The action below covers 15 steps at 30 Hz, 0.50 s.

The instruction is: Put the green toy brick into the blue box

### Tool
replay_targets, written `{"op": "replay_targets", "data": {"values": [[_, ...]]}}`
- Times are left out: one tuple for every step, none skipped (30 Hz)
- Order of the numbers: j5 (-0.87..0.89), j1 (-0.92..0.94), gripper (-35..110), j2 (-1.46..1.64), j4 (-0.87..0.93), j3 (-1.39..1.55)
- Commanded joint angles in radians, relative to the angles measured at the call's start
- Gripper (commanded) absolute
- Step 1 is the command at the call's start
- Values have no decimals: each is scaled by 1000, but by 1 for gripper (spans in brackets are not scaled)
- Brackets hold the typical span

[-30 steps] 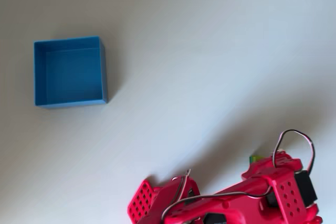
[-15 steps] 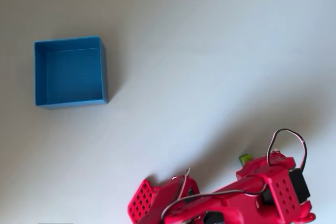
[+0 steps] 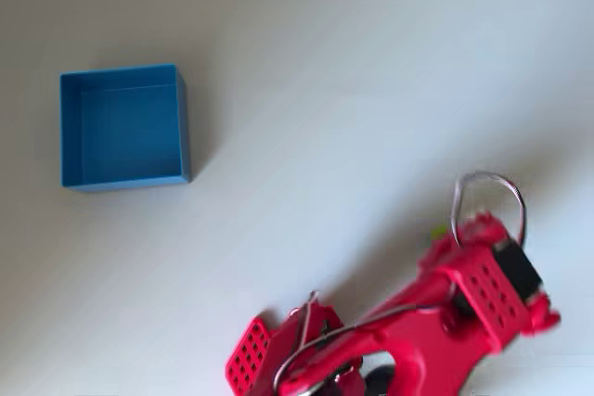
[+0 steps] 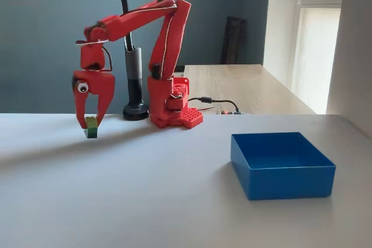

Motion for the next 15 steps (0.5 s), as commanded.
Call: {"op": "replay_targets", "data": {"values": [[12, -127, 0, 17, 5, -77], [12, -164, 0, 18, 5, -80], [11, -202, 0, 23, 5, -81], [8, -241, 0, 25, 5, -83], [3, -282, 0, 28, 5, -86], [2, -321, 0, 29, 5, -87], [0, -359, 0, 29, 5, -92], [-2, -400, 0, 31, 5, -100], [-2, -440, 0, 32, 5, -109], [-2, -482, 0, 32, 5, -120], [-3, -523, 0, 32, 3, -130], [-6, -565, 0, 32, 3, -138], [-9, -609, 0, 32, 3, -149], [-9, -652, 0, 32, 3, -160], [-12, -696, 0, 32, 3, -172]]}}
